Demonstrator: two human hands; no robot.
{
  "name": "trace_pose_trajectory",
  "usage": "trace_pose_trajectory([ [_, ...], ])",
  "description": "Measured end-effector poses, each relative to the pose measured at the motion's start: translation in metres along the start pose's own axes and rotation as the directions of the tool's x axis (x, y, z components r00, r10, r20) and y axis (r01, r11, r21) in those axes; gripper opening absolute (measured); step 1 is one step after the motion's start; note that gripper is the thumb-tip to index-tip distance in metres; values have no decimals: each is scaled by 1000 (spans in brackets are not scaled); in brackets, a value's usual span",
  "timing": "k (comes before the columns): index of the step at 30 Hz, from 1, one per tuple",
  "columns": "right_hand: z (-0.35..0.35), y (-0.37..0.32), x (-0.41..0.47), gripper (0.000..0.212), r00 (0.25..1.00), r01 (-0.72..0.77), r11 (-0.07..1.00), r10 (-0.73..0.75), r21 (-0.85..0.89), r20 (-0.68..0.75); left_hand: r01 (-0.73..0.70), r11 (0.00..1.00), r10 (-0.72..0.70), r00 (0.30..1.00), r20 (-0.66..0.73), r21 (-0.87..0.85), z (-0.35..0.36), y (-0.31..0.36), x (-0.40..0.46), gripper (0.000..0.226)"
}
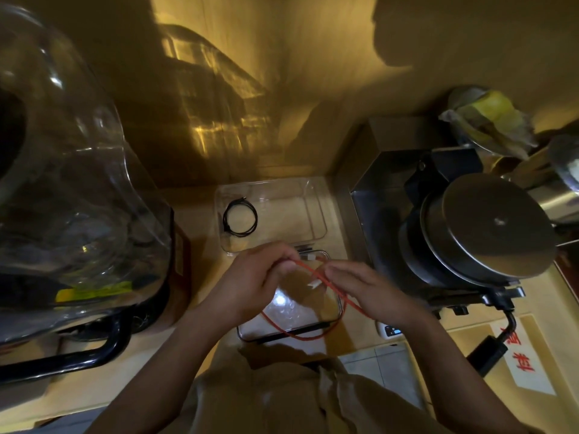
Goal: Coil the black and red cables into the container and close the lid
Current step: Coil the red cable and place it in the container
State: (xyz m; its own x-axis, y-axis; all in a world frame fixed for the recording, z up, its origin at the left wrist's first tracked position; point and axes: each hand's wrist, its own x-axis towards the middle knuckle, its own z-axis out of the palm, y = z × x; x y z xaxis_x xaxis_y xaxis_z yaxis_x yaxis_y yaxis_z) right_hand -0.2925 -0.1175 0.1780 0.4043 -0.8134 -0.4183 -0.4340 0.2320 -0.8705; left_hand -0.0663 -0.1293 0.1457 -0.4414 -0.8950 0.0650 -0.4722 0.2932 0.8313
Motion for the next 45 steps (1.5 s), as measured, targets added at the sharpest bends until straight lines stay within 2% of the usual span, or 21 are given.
trace_pose_trajectory([
  [2, 1, -1, -5, 46, 999, 14, 997, -17, 74, 39, -12, 1000, 12, 999, -37, -3, 2, -1, 1, 11],
  [5, 1, 0, -10, 29, 984, 57, 976, -90, 210, 153, -22, 1000, 20, 996, -92, -17, 6, -4, 2, 11],
  [7, 1, 3, -9, 38, 977, 74, 962, -122, 262, 174, -10, 999, 6, 991, -131, -32, 10, -6, 2, 12],
  [9, 6, 5, -5, 43, 987, 90, 954, -124, 287, 101, 7, 999, -15, 983, -183, -44, 14, -5, 3, 12],
  [12, 14, 7, 2, 40, 995, 90, 901, -64, 425, -74, 51, 993, -78, 964, -253, -111, 20, -3, 5, 13],
  [15, 22, 10, 9, 25, 977, 152, 818, -39, 554, -210, 79, 967, -145, 953, -267, -242, 26, 1, 7, 12],
  [18, 31, 8, 16, 23, 948, 221, 675, 21, 704, -318, 33, 971, -90, 969, -232, -238, 29, 8, 9, 25],
  [21, 32, 7, 23, 25, 927, 269, 495, 99, 826, -362, -6, 972, -24, 992, -126, -235, 32, 14, 8, 37],
  [27, 37, 10, 29, 36, 919, 299, 340, 149, 892, -365, -36, 980, 33, 999, -22, -198, 42, 15, 4, 46],
  [30, 37, 12, 30, 43, 926, 291, 290, 154, 912, -345, -6, 988, 1, 1000, -29, -153, 45, 13, 3, 46],
  [34, 34, 13, 30, 42, 942, 272, 189, 148, 944, -301, -2, 994, -1, 1000, -28, -106, 46, 13, 2, 46],
  [38, 33, 14, 28, 43, 941, 301, 122, 124, 946, -315, 12, 995, -5, 997, 71, -98, 44, 11, 2, 50],
  [40, 30, 12, 29, 43, 928, 332, 71, 156, 941, -339, 27, 987, -6, 992, 128, -160, 46, 11, 1, 53],
  [42, 23, 10, 31, 44, 905, 372, 63, 197, 926, -377, 34, 956, 3, 992, 127, -291, 49, 8, -3, 55],
  [43, 19, 9, 31, 46, 895, 389, 68, 210, 919, -394, 44, 939, -5, 994, 113, -342, 50, 5, -7, 52],
  [45, 12, 8, 31, 50, 876, 421, 60, 231, 905, -423, 102, 924, -70, 993, 99, -369, 52, -5, -13, 33],
])
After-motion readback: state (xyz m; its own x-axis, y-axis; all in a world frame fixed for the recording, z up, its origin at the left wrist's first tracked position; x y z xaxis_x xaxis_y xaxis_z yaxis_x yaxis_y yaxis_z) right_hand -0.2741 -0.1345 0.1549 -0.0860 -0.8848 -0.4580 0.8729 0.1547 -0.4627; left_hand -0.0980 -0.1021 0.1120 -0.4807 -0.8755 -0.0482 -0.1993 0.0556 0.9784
